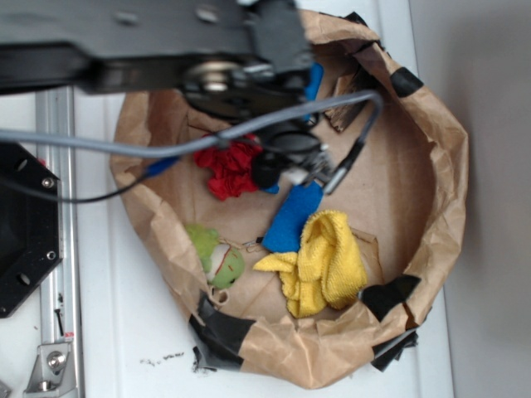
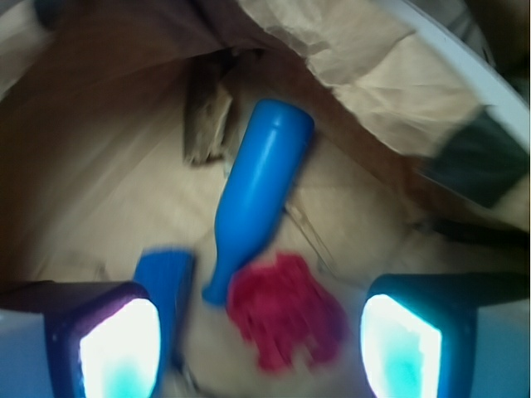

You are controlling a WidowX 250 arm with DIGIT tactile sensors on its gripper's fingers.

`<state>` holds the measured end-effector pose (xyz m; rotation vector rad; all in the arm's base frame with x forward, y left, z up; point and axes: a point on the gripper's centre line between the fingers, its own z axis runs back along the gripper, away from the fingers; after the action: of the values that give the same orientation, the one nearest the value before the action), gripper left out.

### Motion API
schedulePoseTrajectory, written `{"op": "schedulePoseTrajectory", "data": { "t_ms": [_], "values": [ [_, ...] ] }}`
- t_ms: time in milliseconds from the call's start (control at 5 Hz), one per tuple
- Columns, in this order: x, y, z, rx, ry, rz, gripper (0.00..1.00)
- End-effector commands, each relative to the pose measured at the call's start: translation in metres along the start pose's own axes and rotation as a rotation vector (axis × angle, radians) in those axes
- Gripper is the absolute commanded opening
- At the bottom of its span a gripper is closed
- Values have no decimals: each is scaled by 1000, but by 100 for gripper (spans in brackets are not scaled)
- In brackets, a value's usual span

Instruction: Grab the blue bottle.

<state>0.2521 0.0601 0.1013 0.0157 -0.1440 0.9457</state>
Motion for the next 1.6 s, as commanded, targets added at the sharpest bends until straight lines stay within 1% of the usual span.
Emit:
{"op": "schedulePoseTrajectory", "data": {
  "t_ms": [0, 200, 400, 600, 800, 1000, 1200, 1400],
  "values": [
    [23, 5, -55, -36, -105, 91, 100],
    [42, 19, -66, 18, -174, -41, 100],
    [48, 24, -71, 43, -158, -52, 26],
    [48, 21, -50, 68, -136, -135, 0],
    [49, 5, 0, 86, -121, -341, 0],
    [36, -15, 52, -3, -141, -488, 15],
    [18, -27, 94, 20, -6, -631, 0],
    [11, -36, 90, 34, -39, -638, 0]
  ]
}}
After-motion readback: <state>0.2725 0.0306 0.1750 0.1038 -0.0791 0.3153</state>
